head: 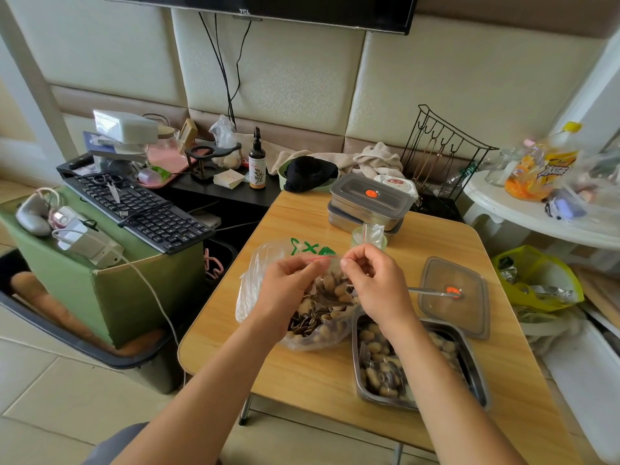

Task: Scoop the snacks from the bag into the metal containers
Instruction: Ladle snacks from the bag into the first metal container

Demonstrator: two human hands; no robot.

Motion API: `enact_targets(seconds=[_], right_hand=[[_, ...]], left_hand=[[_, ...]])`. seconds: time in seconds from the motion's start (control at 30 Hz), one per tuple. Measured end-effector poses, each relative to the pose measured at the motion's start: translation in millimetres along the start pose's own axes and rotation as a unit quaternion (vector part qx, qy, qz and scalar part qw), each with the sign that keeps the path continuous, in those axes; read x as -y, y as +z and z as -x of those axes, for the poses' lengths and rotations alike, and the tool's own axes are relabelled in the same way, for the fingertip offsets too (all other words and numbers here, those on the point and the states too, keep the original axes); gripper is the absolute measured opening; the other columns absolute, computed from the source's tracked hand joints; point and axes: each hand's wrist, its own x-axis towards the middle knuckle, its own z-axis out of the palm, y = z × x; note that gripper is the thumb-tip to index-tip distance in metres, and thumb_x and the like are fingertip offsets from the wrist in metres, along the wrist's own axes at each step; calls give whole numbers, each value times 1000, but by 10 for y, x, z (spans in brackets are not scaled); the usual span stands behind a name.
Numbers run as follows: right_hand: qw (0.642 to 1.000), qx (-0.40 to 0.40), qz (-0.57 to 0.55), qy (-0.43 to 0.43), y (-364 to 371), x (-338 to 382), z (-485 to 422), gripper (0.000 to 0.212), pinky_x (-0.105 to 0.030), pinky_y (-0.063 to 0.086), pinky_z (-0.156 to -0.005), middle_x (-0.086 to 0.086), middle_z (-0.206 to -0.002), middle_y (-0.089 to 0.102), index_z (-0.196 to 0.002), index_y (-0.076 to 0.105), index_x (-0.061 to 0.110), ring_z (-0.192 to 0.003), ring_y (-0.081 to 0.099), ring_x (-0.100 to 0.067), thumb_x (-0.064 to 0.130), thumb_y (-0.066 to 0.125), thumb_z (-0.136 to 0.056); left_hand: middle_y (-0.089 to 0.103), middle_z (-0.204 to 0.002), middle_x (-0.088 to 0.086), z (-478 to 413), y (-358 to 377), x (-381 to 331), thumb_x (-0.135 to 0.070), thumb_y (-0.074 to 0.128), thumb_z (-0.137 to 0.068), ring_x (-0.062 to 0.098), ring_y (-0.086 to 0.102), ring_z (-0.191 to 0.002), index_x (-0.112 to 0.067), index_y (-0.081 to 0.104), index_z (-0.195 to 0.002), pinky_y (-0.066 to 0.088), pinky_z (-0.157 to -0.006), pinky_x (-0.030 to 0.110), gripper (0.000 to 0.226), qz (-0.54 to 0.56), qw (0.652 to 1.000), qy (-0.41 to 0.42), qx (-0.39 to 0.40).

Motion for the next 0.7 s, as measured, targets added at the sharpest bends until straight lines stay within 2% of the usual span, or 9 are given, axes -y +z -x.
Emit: enact_targets(seconds=[0.1,0.2,0.27,0.4,0.53,0.6,0.7], right_hand=[[999,33,-13,26,4,-11,-10,11,-23,51,-65,6,-76,66,-86,68,19,-69,59,-5,18,67,-97],[994,72,-55,60,16,-19,-11,5,-27,54,-73,5,-84,69,-92,69,20,-78,62,-7,22,68,-97],[996,78,-34,40,8,-23,-18,5,-27,55,-76,4,-86,71,-92,71,21,-81,64,-8,23,70,-96],[997,59,39,2,10,-3,-14,10,-16,50,-64,4,-80,71,-87,71,20,-74,63,-6,23,71,-96],[998,25,56,-10,20,2,-24,13,-11,45,-60,5,-75,69,-83,69,18,-67,60,-1,18,73,-95],[998,15,58,-10,22,14,-26,13,-10,43,-58,5,-71,68,-82,68,16,-62,58,1,16,75,-94],[998,17,56,-2,26,21,-24,13,-11,43,-56,8,-65,66,-82,69,17,-60,58,2,18,75,-93]], left_hand=[[79,-92,12,5,-5,-15,-18,74,-93,20,76,-84,-7,80,-99,61,-73,25,13,-14,999,10,-28],[79,-88,7,11,-31,-40,-18,76,-92,23,76,-86,-10,81,-92,63,-74,28,9,-30,999,20,-29],[80,-90,4,35,-31,-57,-16,75,-91,18,76,-84,-11,82,-90,61,-70,24,8,-35,999,37,-13],[79,-92,1,47,-22,-40,-18,74,-93,12,75,-85,-13,83,-91,58,-68,19,10,-61,997,48,-15],[79,-92,4,5,-42,4,-25,76,-93,21,76,-91,-15,81,-94,64,-81,35,11,-70,997,25,-32],[79,-87,6,-3,-59,12,-27,77,-91,23,77,-88,-10,80,-90,64,-79,36,17,-74,996,19,-50],[79,-83,5,-3,-68,-4,-25,79,-90,19,77,-82,-9,80,-86,62,-72,29,16,-88,994,32,-64]])
